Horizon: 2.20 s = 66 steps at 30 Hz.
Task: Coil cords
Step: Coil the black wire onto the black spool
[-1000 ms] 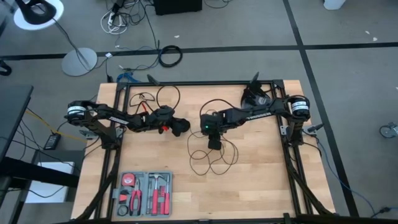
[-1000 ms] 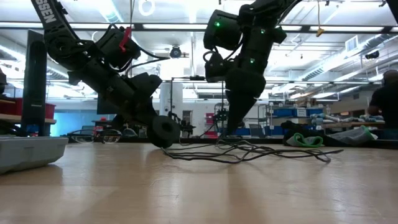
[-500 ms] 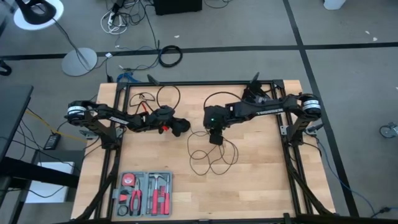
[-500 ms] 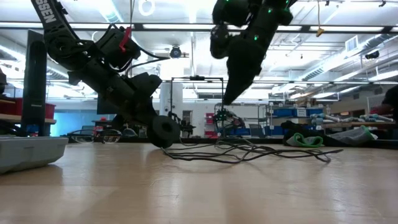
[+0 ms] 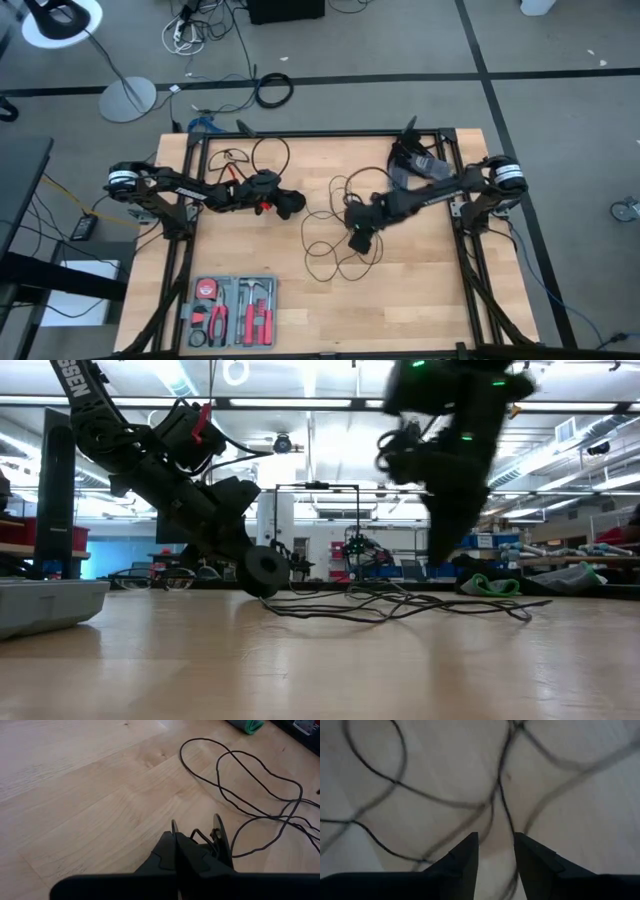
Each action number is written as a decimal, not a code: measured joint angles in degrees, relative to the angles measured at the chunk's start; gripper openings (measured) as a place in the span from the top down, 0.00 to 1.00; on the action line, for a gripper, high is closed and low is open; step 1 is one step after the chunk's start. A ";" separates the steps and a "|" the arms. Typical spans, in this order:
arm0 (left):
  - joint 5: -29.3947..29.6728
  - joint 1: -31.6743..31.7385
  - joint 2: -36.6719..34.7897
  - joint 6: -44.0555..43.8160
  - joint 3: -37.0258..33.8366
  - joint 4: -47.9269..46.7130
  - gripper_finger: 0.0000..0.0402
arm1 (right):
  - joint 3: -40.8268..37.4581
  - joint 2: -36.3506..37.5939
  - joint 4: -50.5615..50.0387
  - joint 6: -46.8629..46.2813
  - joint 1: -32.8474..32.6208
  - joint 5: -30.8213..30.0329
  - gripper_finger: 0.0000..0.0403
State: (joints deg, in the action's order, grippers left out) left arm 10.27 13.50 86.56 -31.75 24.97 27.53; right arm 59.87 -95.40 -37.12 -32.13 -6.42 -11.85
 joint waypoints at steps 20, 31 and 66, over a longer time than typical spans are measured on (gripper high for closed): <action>-0.04 -0.01 0.07 0.02 -0.07 1.30 1.00 | -26.17 -1.25 77.13 3.13 -7.54 -37.50 0.72; 0.24 -0.01 0.07 0.01 -0.03 1.44 1.00 | -2.49 -12.49 57.46 25.40 2.16 -15.00 0.72; 0.58 0.02 0.04 1.46 -0.02 2.29 1.00 | 8.70 -23.01 43.39 16.20 4.52 -19.63 0.72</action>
State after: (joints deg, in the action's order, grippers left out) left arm 10.85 13.52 86.61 -30.29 24.95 29.82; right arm 68.58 -118.41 6.27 -15.93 -1.91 -31.48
